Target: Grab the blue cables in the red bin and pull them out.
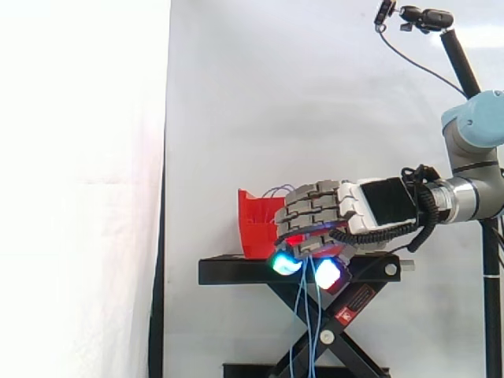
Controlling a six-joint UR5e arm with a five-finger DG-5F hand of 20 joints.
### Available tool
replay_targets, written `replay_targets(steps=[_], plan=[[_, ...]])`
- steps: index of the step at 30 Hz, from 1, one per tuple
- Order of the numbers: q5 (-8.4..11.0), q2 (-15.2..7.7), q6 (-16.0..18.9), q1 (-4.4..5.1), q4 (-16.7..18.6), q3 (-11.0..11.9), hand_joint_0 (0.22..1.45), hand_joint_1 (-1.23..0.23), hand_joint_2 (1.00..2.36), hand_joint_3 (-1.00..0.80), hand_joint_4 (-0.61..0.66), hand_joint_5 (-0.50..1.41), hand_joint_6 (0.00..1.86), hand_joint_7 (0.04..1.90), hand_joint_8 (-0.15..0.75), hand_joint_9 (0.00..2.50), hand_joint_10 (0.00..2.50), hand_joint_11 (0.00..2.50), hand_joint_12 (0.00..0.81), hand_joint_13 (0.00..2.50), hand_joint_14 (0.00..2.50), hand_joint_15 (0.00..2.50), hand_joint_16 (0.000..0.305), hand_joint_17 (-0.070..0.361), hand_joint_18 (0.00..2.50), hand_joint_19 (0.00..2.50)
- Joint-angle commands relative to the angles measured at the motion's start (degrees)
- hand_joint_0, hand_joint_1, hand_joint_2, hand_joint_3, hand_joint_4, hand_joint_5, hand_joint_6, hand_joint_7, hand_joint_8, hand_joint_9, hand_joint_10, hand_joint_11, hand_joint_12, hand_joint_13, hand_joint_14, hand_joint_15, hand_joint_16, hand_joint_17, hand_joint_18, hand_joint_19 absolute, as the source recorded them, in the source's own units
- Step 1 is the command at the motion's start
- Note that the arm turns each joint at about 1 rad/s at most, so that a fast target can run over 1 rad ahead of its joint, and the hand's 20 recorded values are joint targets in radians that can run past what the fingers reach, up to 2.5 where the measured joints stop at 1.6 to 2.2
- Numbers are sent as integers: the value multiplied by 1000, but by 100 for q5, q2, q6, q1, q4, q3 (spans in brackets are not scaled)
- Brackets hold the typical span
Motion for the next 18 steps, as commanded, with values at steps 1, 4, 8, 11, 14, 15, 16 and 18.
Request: replay_targets(steps=[1,4,8,11,14,15,16,18], plan=[[-3,0,-2,-12,12,0,829,-894,1000,-1000,253,710,10,527,281,631,16,474,355,592,17,440,46,103,449,578],[-12,0,-2,-12,82,0,830,-893,1000,-1000,255,709,11,523,282,632,16,482,353,600,18,447,46,104,451,580],[-12,0,-2,-12,91,0,830,-894,1000,-1000,253,707,11,521,281,631,16,482,355,603,18,447,46,104,452,579],[-12,0,-2,-12,91,0,830,-893,1000,-1000,253,704,11,521,282,632,16,483,352,605,18,450,46,104,454,580],[-12,0,-2,-21,91,0,831,-893,1000,-1000,254,704,10,512,282,632,16,483,354,604,20,447,46,104,456,587],[-12,0,-2,-21,91,0,831,-893,1000,-1000,252,703,11,511,282,631,18,482,353,606,18,448,46,104,456,587],[-12,0,-2,-21,118,0,831,-892,1000,-1000,253,703,11,511,283,632,16,473,353,605,19,448,46,104,457,579],[-12,0,-2,-21,126,0,831,-892,1000,-1000,252,701,11,508,280,631,18,483,352,605,19,453,46,104,458,587]])
